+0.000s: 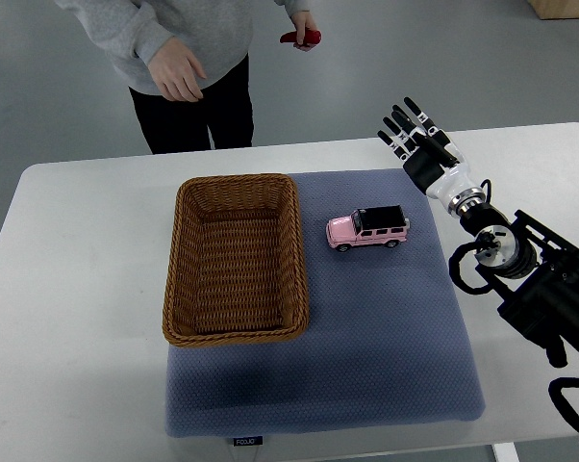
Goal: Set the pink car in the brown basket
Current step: 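Move the right hand over the pink toy car and lower it, then close the right hand fingers around the pink toy car and lift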
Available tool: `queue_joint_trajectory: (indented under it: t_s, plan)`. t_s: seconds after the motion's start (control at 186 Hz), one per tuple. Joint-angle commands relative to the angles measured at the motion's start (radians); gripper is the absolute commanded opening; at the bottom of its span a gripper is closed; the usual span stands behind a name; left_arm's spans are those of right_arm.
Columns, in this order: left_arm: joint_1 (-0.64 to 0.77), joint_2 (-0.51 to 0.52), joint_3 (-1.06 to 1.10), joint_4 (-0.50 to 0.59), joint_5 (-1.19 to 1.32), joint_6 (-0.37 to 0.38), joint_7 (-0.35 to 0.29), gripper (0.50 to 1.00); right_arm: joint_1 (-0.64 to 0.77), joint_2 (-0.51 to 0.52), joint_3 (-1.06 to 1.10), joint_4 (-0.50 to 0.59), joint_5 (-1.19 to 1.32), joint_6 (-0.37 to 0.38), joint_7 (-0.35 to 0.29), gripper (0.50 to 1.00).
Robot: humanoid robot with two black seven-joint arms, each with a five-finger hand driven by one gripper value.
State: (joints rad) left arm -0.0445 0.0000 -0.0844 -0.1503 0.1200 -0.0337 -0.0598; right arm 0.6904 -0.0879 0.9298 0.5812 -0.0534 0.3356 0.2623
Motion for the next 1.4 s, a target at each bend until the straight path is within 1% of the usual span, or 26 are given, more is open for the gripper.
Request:
queue_joint_trajectory:
  t_s: [0.0,0.242,0.296,0.36,0.409,0.452,0.554,0.575,0.629,0.694,0.812,0.968,1.097,1.323,1.392]
  plan:
    - [0.000,0.000,0.000,0.000,0.001,0.000,0.000,1.000,0.000,0.000,-0.003,0.000,0.000,0.000,0.000,0.911]
    - [0.000,0.000,0.005,-0.008,0.001,0.000,0.000,1.000,0.009,-0.006,-0.088,0.011,-0.026,-0.001,-0.002,0.911]
    - [0.000,0.000,0.003,-0.008,0.001,0.000,0.000,1.000,0.032,-0.016,-0.120,0.025,-0.086,-0.003,-0.003,0.913]
    - [0.000,0.000,0.002,-0.006,0.001,0.000,0.000,1.000,0.083,-0.059,-0.186,0.042,-0.223,-0.009,-0.009,0.911]
    - [0.000,0.000,0.002,-0.005,0.001,0.000,0.000,1.000,0.113,-0.098,-0.252,0.051,-0.335,-0.021,-0.026,0.911]
    - [0.000,0.000,0.002,-0.003,0.001,0.000,0.000,1.000,0.175,-0.136,-0.342,0.063,-0.488,-0.033,-0.044,0.911]
    - [0.000,0.000,0.002,-0.005,0.001,0.000,0.000,1.000,0.294,-0.200,-0.531,0.108,-0.744,-0.020,-0.072,0.911]
    - [0.000,0.000,0.002,-0.005,0.001,0.000,0.000,1.000,0.336,-0.223,-0.604,0.123,-0.812,-0.018,-0.084,0.911]
    - [0.000,0.000,0.002,-0.006,0.001,-0.002,0.000,1.000,0.420,-0.248,-0.739,0.144,-0.876,-0.015,-0.098,0.911]
    - [0.000,0.000,0.002,-0.006,0.001,-0.003,0.000,1.000,0.503,-0.257,-0.900,0.158,-0.885,-0.013,-0.107,0.911]
    - [0.000,0.000,0.002,-0.006,0.001,-0.003,0.000,1.000,0.601,-0.265,-1.077,0.212,-0.884,-0.007,-0.130,0.911]
    - [0.000,0.000,0.000,-0.005,0.000,-0.003,0.000,1.000,0.623,-0.283,-1.109,0.284,-0.884,0.031,-0.159,0.911]
    - [0.000,0.000,-0.001,-0.002,0.000,-0.003,0.000,1.000,0.621,-0.306,-1.109,0.322,-0.882,0.028,-0.169,0.911]
    - [0.000,0.000,-0.001,-0.002,0.000,-0.003,0.000,1.000,0.584,-0.309,-1.111,0.325,-0.884,0.019,-0.170,0.911]
    - [0.000,0.000,-0.001,-0.002,0.000,-0.003,0.000,1.000,0.564,-0.302,-1.109,0.313,-0.885,0.005,-0.170,0.909]
